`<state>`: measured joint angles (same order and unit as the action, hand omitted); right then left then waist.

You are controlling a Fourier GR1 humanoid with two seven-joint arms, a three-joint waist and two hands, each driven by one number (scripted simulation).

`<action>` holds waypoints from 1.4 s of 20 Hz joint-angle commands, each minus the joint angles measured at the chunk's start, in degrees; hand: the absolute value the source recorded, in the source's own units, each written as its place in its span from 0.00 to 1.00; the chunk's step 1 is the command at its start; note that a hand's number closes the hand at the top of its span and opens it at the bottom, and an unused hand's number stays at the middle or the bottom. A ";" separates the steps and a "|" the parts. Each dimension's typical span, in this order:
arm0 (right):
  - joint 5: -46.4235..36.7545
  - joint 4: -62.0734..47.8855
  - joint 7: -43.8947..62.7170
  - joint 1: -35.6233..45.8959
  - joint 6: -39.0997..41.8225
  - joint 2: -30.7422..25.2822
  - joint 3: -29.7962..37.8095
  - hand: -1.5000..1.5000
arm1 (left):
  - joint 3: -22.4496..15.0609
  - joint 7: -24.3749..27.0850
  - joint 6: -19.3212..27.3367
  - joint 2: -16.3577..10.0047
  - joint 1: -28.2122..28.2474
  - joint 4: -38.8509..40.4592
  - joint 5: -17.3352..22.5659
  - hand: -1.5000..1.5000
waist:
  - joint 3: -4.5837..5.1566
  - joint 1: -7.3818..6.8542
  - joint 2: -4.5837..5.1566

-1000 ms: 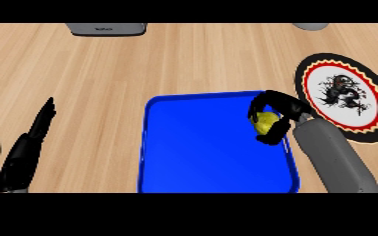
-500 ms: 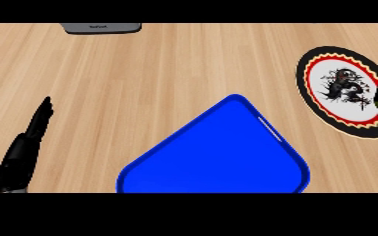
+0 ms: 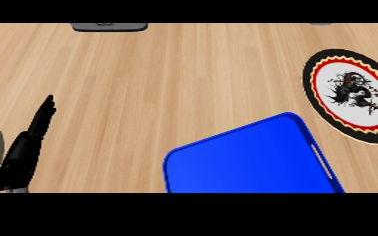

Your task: Pick the pear from the tray and place it in the plate

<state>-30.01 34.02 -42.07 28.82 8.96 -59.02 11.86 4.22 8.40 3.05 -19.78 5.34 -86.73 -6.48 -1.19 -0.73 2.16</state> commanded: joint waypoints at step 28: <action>4.94 -7.79 -20.51 11.25 11.21 3.86 -7.23 1.00 | -2.58 -1.89 0.33 1.79 -3.53 1.49 -3.19 0.50 | 1.02 -2.15 -1.35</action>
<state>-22.91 27.38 -57.00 37.57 15.43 -57.89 7.68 2.85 7.09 2.21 -19.28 2.14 -84.78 -8.23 -0.21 -2.84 0.86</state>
